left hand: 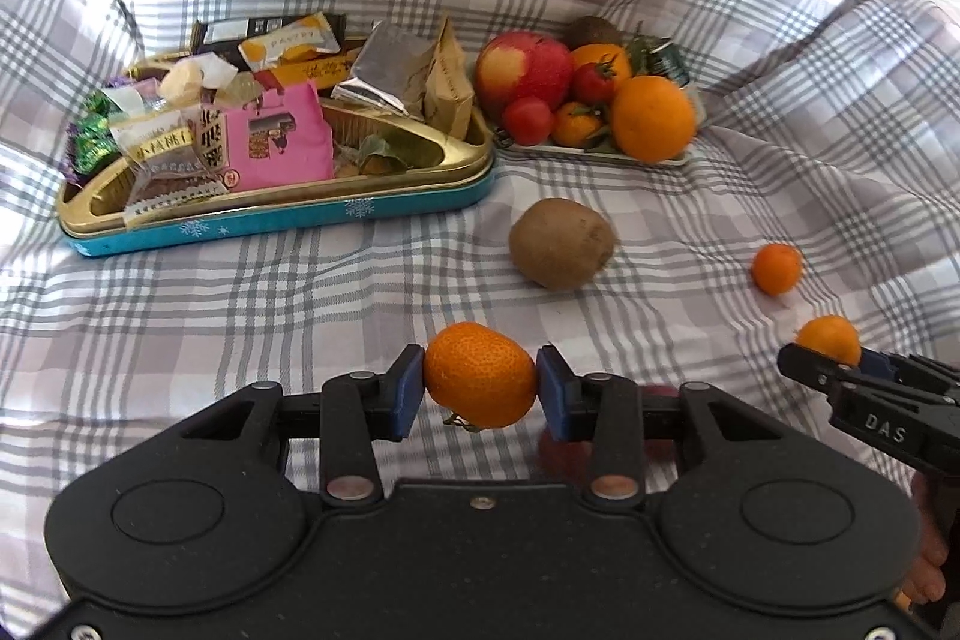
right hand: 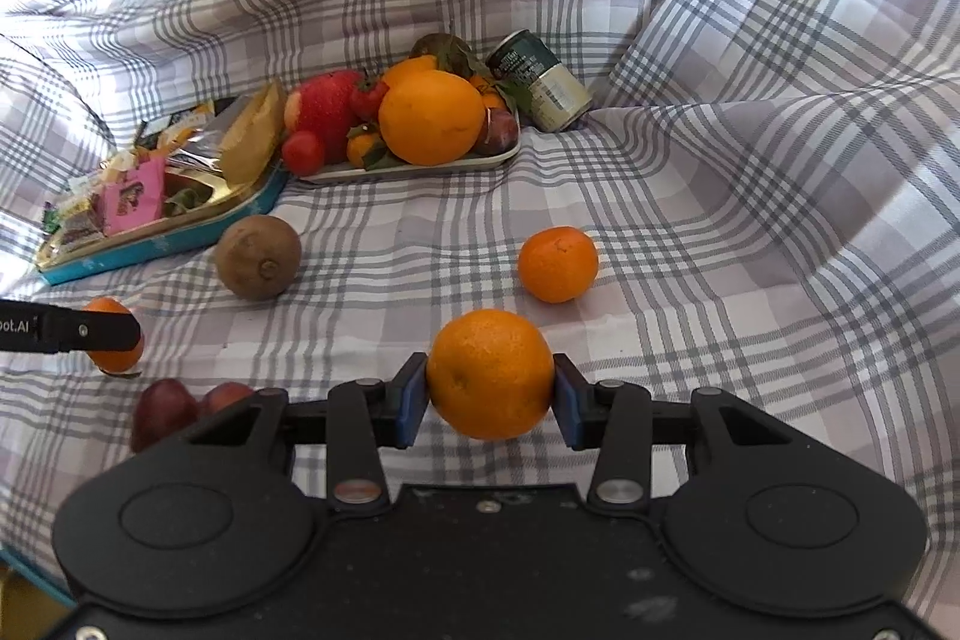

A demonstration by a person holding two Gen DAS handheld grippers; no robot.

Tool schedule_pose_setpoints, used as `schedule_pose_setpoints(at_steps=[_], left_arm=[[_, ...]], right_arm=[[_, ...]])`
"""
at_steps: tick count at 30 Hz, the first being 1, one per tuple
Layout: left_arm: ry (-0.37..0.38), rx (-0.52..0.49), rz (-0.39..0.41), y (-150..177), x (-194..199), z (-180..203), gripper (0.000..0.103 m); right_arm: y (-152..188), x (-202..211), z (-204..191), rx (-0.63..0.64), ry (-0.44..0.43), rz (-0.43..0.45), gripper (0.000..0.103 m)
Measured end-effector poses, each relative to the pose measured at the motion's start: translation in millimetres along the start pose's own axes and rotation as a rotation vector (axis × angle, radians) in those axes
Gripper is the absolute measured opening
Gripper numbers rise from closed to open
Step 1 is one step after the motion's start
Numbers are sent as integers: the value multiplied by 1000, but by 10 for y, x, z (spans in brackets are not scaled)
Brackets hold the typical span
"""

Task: Organize fruits
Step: 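Carry both mandarins over the gold tray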

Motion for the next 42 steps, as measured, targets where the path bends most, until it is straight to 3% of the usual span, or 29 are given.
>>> schedule_pose_setpoints(at_steps=[12, 30, 36, 42], left_arm=[[-46, -49, -20, 254, 477, 257, 48], [-65, -23, -52, 866, 1101, 630, 48], [-39, -3, -50, 1079, 1282, 820, 48], [-87, 18, -76, 1258, 1337, 944, 48]], right_arm=[[285, 419, -150, -9, -55, -6, 45], [749, 1155, -380, 50, -142, -18, 45], [940, 1409, -413, 50, -168, -31, 45], [1077, 1636, -319, 7, -157, -39, 45]])
Point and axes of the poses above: each gripper's, at about its wrist camera, not at the fingertips, and x roughly against the way its jaws point, z to its right, y to its underside, the point moved 9 cm from there along -x, roughly the way its jaws point, and after that the axes turned 14 degrees about -x, right-handed, at the moved point
